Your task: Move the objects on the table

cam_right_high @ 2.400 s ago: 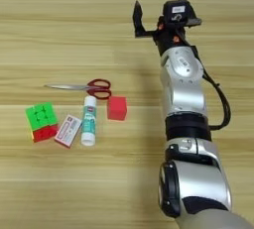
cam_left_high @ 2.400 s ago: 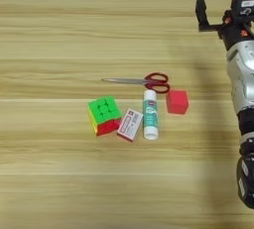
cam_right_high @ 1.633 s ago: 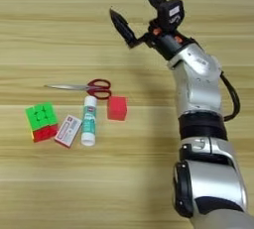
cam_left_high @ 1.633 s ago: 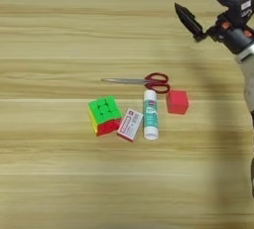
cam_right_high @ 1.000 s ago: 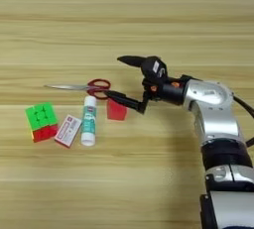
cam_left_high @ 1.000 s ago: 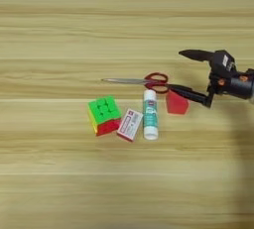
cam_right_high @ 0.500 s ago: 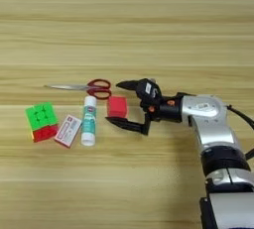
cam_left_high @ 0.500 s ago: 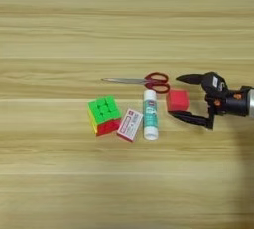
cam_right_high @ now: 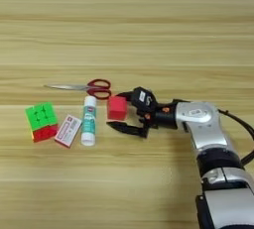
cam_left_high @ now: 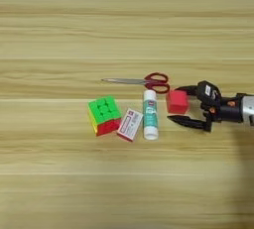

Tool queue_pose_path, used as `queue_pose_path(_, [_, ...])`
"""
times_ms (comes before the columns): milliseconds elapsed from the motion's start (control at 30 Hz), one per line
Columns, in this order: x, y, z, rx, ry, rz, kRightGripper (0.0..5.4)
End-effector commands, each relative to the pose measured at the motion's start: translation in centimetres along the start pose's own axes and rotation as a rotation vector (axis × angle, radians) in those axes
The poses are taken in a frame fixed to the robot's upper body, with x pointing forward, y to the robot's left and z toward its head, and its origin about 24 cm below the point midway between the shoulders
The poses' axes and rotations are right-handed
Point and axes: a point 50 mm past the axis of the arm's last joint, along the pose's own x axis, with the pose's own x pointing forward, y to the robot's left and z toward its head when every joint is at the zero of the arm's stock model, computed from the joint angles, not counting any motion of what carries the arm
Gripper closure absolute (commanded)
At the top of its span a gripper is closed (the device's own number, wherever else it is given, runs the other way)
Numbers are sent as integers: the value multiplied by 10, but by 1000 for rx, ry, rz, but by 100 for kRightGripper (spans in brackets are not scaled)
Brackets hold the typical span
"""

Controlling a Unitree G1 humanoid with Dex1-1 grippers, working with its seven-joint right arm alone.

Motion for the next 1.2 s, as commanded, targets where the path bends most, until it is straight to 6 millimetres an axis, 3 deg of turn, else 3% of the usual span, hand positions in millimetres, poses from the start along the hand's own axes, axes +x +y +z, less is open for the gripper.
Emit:
queue_pose_path(33, [-7, -26, 30, -124, -43, -82, 172])
queue_pose_path(467, [-8, -32, 36, -113, -85, -112, 300])
queue_pose_path(900, [-23, -51, 72, -31, -360, -189, 305])
queue_pose_path(1200, [-29, -80, 72, 29, -273, -490, 305])
